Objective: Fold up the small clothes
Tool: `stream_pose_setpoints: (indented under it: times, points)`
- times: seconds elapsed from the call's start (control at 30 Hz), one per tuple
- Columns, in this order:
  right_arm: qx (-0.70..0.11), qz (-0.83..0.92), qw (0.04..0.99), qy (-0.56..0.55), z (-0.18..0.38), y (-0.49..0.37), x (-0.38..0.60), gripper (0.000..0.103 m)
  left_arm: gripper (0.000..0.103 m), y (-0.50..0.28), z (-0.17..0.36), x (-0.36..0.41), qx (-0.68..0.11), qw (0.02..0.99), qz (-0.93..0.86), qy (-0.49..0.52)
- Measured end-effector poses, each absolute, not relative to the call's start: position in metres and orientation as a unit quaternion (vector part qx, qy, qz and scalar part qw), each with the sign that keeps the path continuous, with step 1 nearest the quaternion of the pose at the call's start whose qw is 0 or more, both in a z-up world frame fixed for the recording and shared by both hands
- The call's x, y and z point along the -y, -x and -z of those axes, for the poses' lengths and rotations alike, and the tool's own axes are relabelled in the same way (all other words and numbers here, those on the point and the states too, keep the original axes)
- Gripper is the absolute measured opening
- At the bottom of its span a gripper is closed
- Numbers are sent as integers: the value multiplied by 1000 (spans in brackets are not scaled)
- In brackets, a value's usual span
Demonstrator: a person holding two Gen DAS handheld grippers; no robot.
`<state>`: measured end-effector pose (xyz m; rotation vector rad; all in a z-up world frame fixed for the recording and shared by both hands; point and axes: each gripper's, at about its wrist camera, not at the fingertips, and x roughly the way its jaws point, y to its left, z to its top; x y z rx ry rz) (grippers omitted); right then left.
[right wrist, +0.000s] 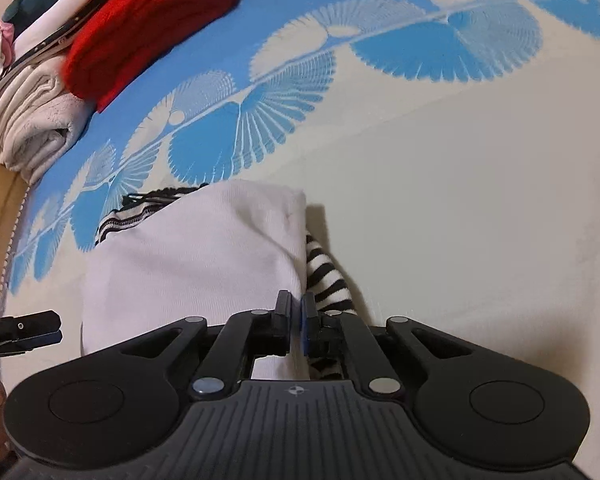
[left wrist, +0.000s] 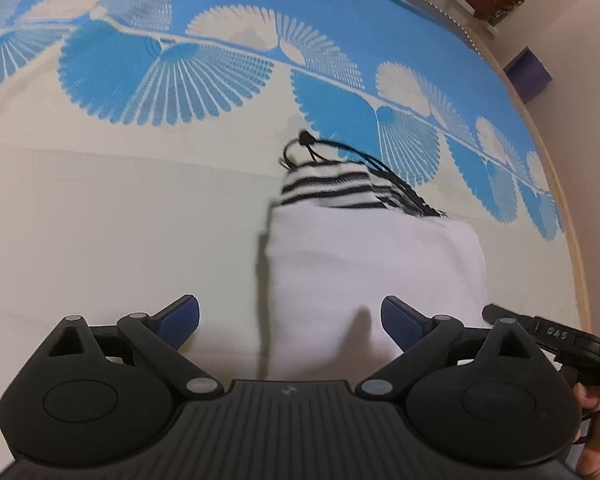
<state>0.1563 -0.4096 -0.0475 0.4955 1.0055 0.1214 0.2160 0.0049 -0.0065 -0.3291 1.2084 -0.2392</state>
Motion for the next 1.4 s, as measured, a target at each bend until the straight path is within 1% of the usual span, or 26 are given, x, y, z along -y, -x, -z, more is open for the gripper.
stream_pose_setpoints:
  times: [0.03,0.07,0.1,0.13,0.2,0.27,0.33,0.43,0.5,0.53,0.57,0.6,0.63,0.67,0.7,0.73,0.8,0.9,0.97,1.03,1.1,1.13,1.23,1.33,1.37,1.4]
  points:
    - [-467,-55,846,-253,46,-156,416,25,99,-218,10,-3,-567,800,112,158]
    - [-455,-54,847,-270,45,-155,422,47,99,-220,13,-2,-571,797,113,163]
    - [-446,-55,847,-285,43,-153,427,55,99,-223,18,-1,-575,792,114,171]
    - [-444,-60,845,-293,44,-152,430,60,99,-226,21,0,-579,787,113,179]
    - [-458,-78,833,-301,50,-154,431,61,99,-231,32,1,-590,776,107,196]
    - [-487,-93,813,-305,61,-155,424,67,100,-236,42,2,-600,764,100,213]
    - [-515,-98,798,-297,73,-157,417,68,100,-239,51,4,-608,754,99,227]
    - [-526,-88,793,-294,81,-158,412,71,100,-243,60,12,-613,748,110,228]
    - [-527,-83,789,-305,83,-158,414,69,99,-244,61,17,-608,754,117,221]
    - [-525,-81,788,-311,83,-158,414,59,91,-245,60,19,-604,757,120,219]
    - [-523,-83,786,-319,83,-157,413,42,82,-245,57,20,-595,763,128,218]
    - [-520,-86,785,-327,82,-156,412,36,74,-245,54,21,-589,767,133,215]
    - [-515,-89,786,-330,80,-155,409,26,62,-245,50,22,-584,773,132,210]
    - [-511,-88,792,-323,76,-154,404,19,55,-245,47,21,-580,777,129,208]
    - [-508,-87,797,-315,73,-155,400,17,45,-245,43,20,-576,781,127,208]
    - [-504,-86,801,-312,70,-155,396,13,40,-246,36,17,-567,787,124,210]
    - [-487,-81,809,-319,62,-157,389,10,37,-246,18,12,-540,807,121,207]
    - [-447,-94,827,-328,47,-167,373,8,37,-245,-18,1,-480,851,116,179]
    - [-421,-104,838,-331,39,-173,358,8,38,-246,-30,-13,-456,867,102,174]
    - [-401,-109,847,-331,36,-182,341,8,50,-249,-34,-30,-445,877,63,170]
    - [-392,-107,853,-327,37,-190,324,8,56,-249,-37,-45,-435,884,33,167]
    - [-393,-104,856,-320,38,-195,317,8,57,-247,-38,-54,-436,881,41,177]
    - [-403,-82,861,-298,42,-206,304,7,57,-244,-31,-56,-476,854,101,185]
    - [-433,-42,854,-286,53,-213,302,7,58,-241,-3,-39,-549,824,112,84]
    - [-442,-31,850,-286,57,-213,302,7,63,-240,10,-34,-569,814,103,49]
    - [-448,-24,847,-284,59,-213,302,7,73,-240,19,-32,-583,806,96,29]
